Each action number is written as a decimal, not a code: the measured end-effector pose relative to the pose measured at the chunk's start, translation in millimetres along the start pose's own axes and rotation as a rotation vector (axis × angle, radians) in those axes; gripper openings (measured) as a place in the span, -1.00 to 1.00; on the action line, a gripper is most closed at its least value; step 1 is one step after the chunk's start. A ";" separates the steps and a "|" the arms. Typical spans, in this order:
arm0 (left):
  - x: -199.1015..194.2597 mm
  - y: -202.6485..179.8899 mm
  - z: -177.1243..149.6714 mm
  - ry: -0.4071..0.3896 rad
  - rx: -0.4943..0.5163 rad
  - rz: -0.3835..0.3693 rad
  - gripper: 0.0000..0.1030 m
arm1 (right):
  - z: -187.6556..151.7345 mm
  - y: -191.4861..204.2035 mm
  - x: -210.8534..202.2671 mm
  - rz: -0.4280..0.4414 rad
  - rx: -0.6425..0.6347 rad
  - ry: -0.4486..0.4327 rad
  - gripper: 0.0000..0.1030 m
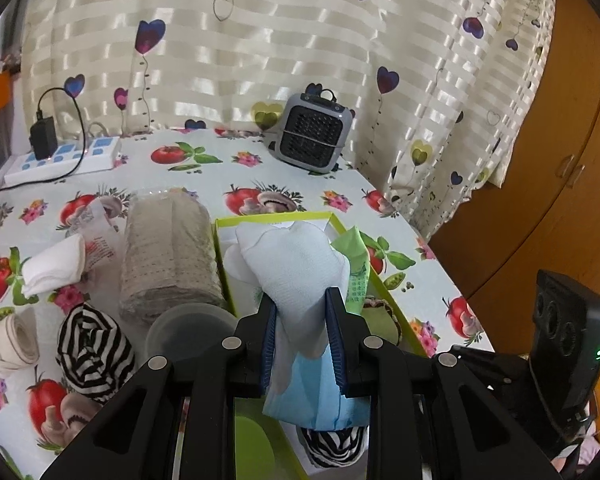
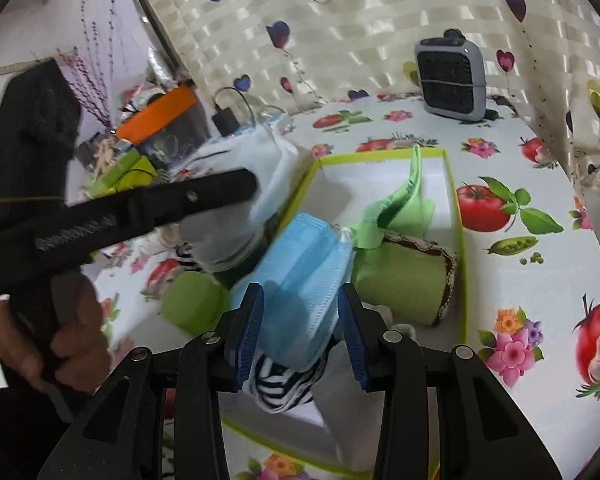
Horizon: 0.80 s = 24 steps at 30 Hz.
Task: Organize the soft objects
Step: 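Lower both items into the white box and open both grippers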
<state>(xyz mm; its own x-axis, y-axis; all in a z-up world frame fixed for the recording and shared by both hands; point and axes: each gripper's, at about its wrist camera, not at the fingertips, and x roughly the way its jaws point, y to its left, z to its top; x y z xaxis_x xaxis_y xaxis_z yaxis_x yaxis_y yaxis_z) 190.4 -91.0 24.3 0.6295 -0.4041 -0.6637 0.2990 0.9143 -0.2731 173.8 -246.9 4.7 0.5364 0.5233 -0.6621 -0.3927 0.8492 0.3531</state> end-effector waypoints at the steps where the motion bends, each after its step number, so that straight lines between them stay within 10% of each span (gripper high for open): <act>1: 3.1 0.2 0.4 0.007 0.000 0.002 -0.56 | -0.3 -0.4 3.2 -0.008 0.001 0.004 -0.88; 15: 49.8 -3.0 14.9 0.063 -0.010 0.016 -0.48 | 10.1 -21.5 -5.2 -0.153 0.058 -0.061 -0.91; 24: 44.8 -8.0 12.6 0.057 -0.003 0.019 -0.31 | -1.1 -23.3 -27.5 -0.229 0.055 -0.078 -0.22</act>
<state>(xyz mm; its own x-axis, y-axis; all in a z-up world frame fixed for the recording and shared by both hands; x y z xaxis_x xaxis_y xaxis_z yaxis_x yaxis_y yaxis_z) 225.3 -116.8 5.5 0.5932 -0.3847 -0.7072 0.2854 0.9219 -0.2620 167.4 -281.2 13.9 0.6634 0.3185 -0.6771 -0.2138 0.9478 0.2364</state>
